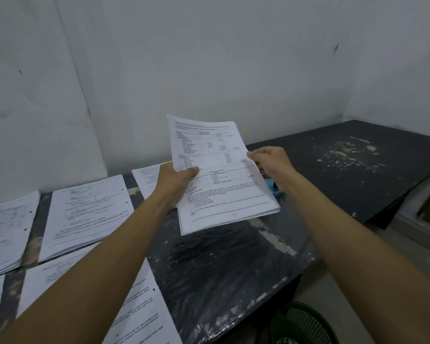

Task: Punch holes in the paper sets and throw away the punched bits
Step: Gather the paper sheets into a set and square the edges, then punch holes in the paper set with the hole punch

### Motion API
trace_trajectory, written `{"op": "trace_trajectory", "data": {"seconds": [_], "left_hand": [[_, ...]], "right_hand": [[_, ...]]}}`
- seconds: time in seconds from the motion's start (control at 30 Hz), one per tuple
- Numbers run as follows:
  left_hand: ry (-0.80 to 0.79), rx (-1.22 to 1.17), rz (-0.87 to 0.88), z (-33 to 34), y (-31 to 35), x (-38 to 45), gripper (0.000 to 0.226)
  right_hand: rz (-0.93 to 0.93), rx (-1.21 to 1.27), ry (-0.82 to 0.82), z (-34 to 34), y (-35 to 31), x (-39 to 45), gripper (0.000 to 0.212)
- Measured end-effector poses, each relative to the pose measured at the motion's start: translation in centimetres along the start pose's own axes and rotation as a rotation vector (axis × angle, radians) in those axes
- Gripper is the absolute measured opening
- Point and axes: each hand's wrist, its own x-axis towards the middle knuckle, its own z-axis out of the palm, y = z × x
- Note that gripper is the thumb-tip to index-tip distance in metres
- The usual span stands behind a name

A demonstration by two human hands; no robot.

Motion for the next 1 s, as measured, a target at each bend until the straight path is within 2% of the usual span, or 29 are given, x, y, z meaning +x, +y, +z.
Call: {"op": "trace_trajectory", "data": {"seconds": [0.1, 0.23, 0.43, 0.6, 1.0], "left_hand": [[0.038, 0.016, -0.066, 1.1, -1.7, 1.3, 0.027], [0.068, 0.076, -0.145, 2.7, -4.0, 2.7, 0.029], [0.110, 0.080, -0.223, 5.2, -6.6, 3.6, 0.026], [0.144, 0.037, -0.278, 7.2, -8.2, 3.8, 0.020], [0.208, 0.001, -0.308, 11.3, -9.3, 4.1, 0.019]], "right_hand": [[-0.053, -0.039, 0.125, -0.4, 0.8, 2.7, 0.003], [-0.196, -0.282, 0.227, -0.8, 1.9, 5.4, 0.012], [-0.189, -0.441, 0.084, -0.5, 4.0, 8.5, 0.015], [-0.111, -0.535, -0.164, -0.6, 5.3, 9.2, 0.038], [-0.062, -0.621, -0.286, -0.8, 5.5, 8.9, 0.047]]}}
